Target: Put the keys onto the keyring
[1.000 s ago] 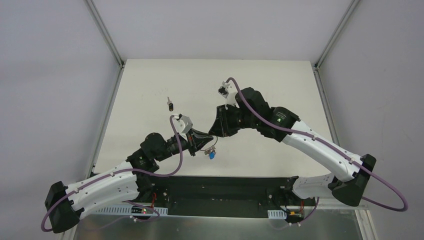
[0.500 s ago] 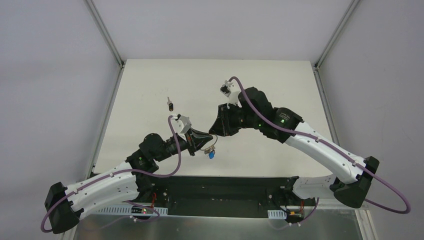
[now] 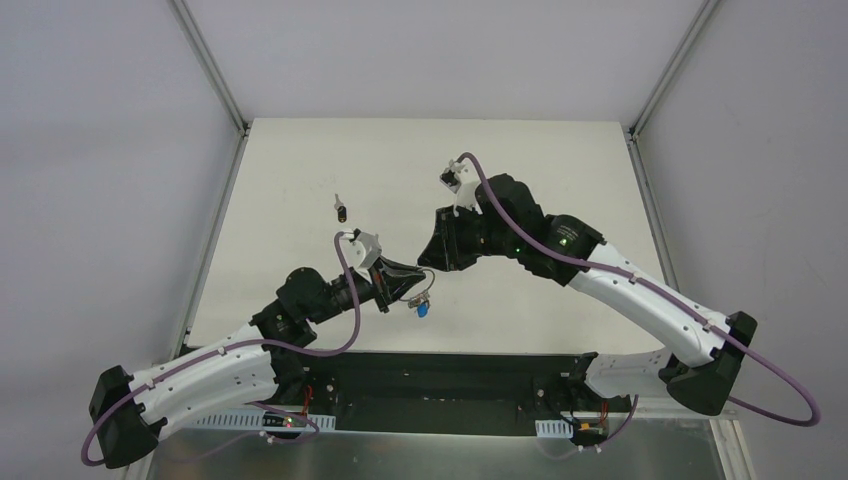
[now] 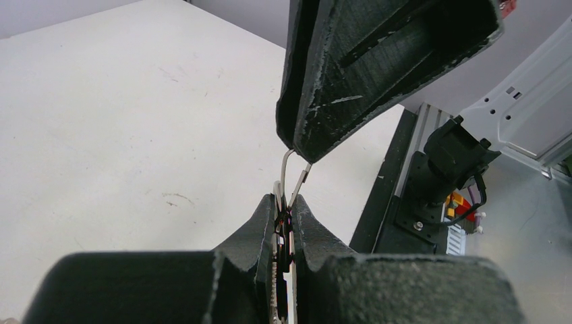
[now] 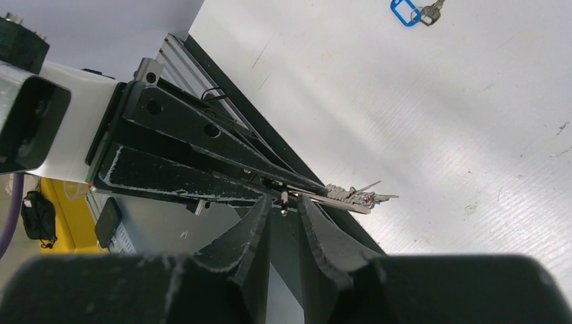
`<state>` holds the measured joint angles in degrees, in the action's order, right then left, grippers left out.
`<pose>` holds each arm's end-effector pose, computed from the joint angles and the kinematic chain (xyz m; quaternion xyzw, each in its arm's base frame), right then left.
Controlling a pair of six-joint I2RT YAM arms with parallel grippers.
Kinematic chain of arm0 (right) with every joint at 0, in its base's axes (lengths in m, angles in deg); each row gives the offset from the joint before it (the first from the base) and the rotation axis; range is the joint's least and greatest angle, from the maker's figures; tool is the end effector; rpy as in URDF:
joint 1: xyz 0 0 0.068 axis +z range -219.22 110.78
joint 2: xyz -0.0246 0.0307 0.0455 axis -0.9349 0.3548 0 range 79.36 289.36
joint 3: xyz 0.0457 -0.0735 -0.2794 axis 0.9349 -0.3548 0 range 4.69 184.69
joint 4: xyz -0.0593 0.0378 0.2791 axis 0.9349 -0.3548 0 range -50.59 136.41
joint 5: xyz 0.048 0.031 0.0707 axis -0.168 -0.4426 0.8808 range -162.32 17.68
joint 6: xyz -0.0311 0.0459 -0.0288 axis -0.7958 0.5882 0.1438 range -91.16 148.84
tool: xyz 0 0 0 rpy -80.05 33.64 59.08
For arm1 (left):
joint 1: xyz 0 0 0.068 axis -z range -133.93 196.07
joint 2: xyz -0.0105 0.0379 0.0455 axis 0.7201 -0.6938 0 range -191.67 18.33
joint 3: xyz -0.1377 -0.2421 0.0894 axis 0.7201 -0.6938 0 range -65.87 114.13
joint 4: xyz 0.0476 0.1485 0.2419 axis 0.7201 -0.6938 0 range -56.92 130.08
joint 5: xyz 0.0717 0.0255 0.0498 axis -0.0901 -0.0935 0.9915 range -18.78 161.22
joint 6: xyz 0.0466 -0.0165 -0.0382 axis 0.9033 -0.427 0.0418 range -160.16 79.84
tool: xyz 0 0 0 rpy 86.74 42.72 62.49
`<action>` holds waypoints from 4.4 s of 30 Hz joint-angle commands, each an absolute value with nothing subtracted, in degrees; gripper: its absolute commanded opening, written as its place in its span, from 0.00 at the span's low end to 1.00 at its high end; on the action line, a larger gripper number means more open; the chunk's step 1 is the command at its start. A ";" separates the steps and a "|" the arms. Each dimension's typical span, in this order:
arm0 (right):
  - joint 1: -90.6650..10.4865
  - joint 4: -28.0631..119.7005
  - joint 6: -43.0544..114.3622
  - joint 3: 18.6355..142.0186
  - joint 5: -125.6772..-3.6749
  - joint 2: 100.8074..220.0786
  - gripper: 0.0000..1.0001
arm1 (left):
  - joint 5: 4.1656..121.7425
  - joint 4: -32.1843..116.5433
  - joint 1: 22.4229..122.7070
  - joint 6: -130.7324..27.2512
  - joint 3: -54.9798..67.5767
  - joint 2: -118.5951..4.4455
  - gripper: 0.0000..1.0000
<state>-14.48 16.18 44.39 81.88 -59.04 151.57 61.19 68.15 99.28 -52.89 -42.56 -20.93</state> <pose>0.1692 0.2584 0.4164 -0.3397 0.7696 0.3860 0.3787 0.1112 -0.1628 0.3015 0.2804 0.5639 -0.4677 0.6201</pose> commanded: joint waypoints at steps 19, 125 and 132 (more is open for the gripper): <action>-14.35 18.90 44.15 83.90 -57.09 152.60 0.20 | 59.61 71.89 99.27 -53.45 -42.58 -19.33 0.00; -11.25 7.65 46.56 92.32 -61.31 157.11 0.00 | 57.85 75.55 99.24 -44.00 -45.59 -17.51 0.00; -11.07 7.91 46.59 91.78 -61.40 157.03 0.00 | 58.35 75.47 99.29 -45.60 -45.17 -16.68 0.00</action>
<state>-11.52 7.02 46.31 89.55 -61.60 157.66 58.40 72.46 99.34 -44.78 -45.62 -17.42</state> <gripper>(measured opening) 0.010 0.040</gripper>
